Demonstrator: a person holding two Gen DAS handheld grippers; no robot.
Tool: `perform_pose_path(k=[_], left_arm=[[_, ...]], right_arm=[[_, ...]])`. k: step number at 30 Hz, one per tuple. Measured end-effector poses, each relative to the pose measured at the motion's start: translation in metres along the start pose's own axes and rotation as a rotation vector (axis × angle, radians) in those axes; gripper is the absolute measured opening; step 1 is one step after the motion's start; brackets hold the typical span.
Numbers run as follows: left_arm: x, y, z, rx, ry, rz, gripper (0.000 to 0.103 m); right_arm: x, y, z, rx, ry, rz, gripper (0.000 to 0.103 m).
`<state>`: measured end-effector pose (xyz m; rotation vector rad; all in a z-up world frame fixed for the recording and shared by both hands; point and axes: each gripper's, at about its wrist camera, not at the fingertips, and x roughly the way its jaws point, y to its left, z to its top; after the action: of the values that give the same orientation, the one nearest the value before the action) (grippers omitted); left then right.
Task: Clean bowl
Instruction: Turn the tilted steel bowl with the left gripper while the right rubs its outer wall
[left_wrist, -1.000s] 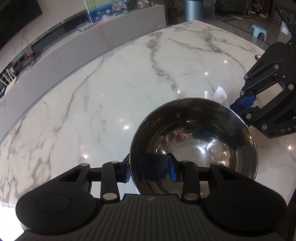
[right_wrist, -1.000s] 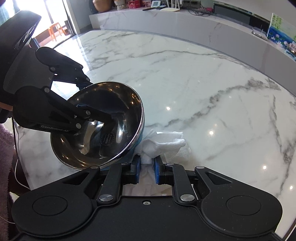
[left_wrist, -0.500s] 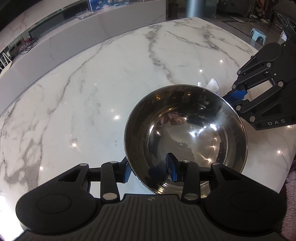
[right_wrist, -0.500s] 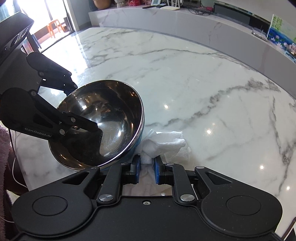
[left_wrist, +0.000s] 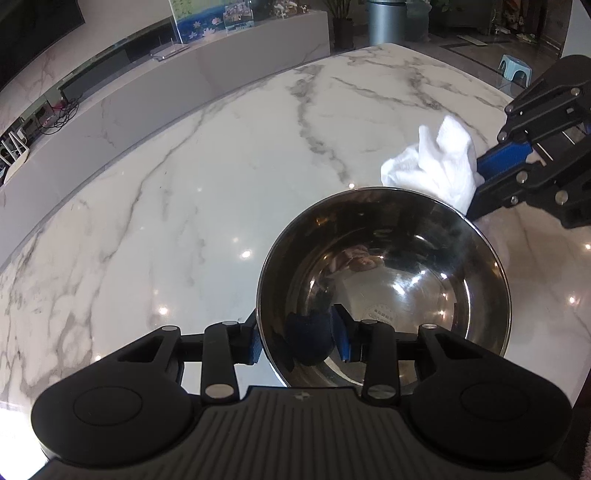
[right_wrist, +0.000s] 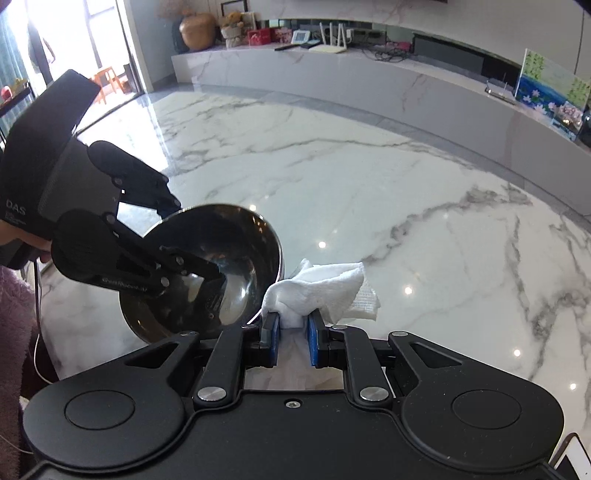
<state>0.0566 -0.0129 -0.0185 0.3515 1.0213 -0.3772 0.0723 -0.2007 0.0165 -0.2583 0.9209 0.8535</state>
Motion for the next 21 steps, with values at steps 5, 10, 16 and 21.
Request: perform_pose_path(k=[5, 10, 16, 21], left_arm=[[0.002, -0.001, 0.002, 0.0, -0.003, 0.0, 0.035], [0.002, -0.001, 0.002, 0.0, -0.002, 0.002, 0.035], [0.002, 0.0, 0.002, -0.001, -0.003, 0.0, 0.035], [0.002, 0.0, 0.003, -0.004, -0.001, 0.0, 0.035]], right_arm=[[-0.001, -0.003, 0.001, 0.01, -0.01, -0.003, 0.014], [0.006, -0.002, -0.002, 0.004, 0.026, -0.004, 0.014], [0.025, 0.002, -0.008, -0.017, 0.093, -0.008, 0.014], [0.034, 0.003, -0.011, -0.015, 0.119, -0.01, 0.014]])
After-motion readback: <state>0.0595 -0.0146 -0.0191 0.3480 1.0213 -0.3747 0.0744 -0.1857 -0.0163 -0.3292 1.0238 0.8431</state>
